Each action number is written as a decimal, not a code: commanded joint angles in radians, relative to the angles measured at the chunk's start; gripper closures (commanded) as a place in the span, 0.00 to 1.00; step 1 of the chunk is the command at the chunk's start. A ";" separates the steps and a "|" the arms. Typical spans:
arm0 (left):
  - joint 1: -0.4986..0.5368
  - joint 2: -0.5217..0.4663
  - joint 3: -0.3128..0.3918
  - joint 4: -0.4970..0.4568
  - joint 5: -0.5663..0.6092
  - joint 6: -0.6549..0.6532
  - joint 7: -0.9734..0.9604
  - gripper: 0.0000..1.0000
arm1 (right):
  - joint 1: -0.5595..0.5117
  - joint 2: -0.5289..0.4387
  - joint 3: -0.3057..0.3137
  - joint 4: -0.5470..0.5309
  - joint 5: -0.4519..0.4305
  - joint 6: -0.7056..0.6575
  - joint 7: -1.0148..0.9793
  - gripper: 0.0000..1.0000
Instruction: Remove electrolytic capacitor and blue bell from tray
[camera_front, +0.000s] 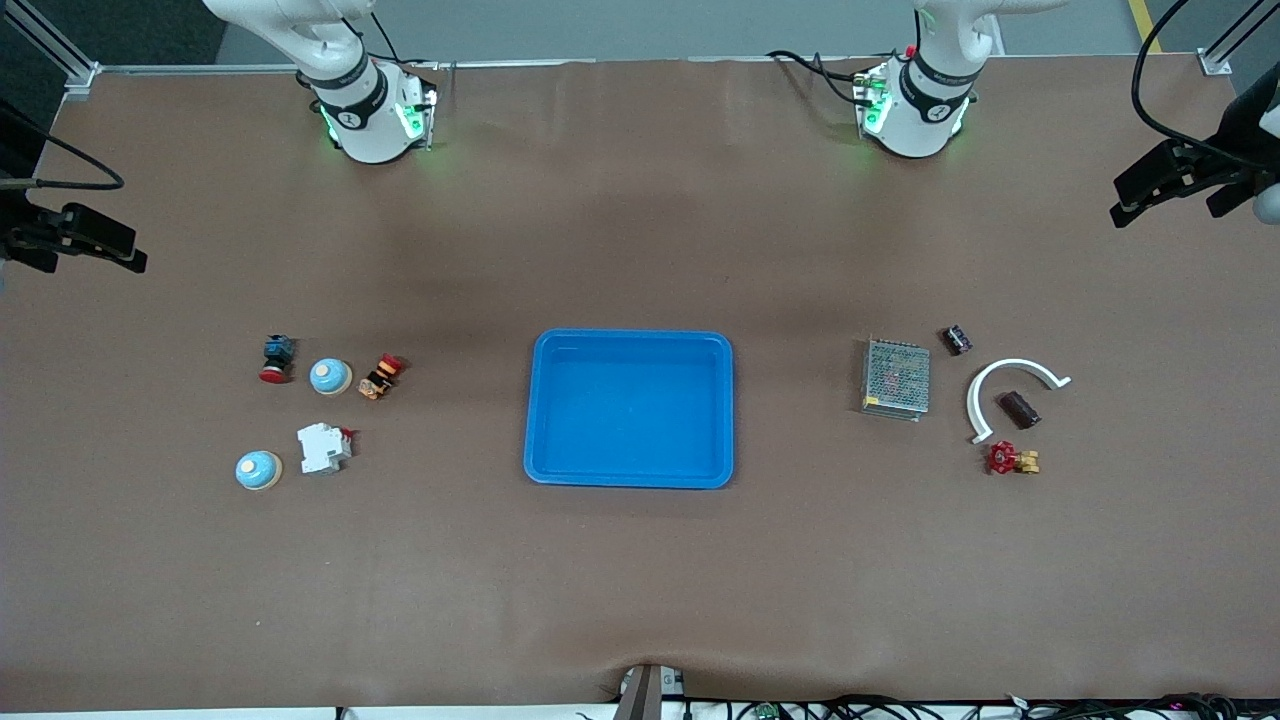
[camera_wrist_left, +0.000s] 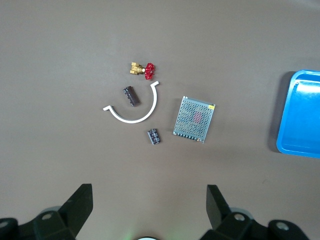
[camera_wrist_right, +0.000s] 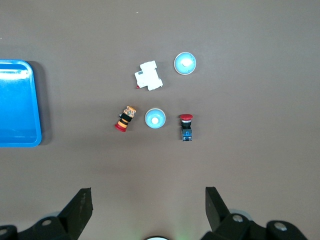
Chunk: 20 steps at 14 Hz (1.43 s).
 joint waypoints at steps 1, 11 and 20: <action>0.003 0.001 -0.002 0.015 -0.007 -0.009 0.011 0.00 | -0.031 -0.045 0.008 -0.064 -0.008 0.013 0.017 0.00; 0.005 0.008 -0.002 0.030 0.007 -0.009 0.016 0.00 | -0.065 -0.034 0.031 -0.038 0.000 0.048 0.017 0.00; -0.001 0.010 -0.003 0.038 0.008 -0.013 0.011 0.00 | -0.059 -0.034 0.026 -0.031 -0.003 0.045 0.017 0.00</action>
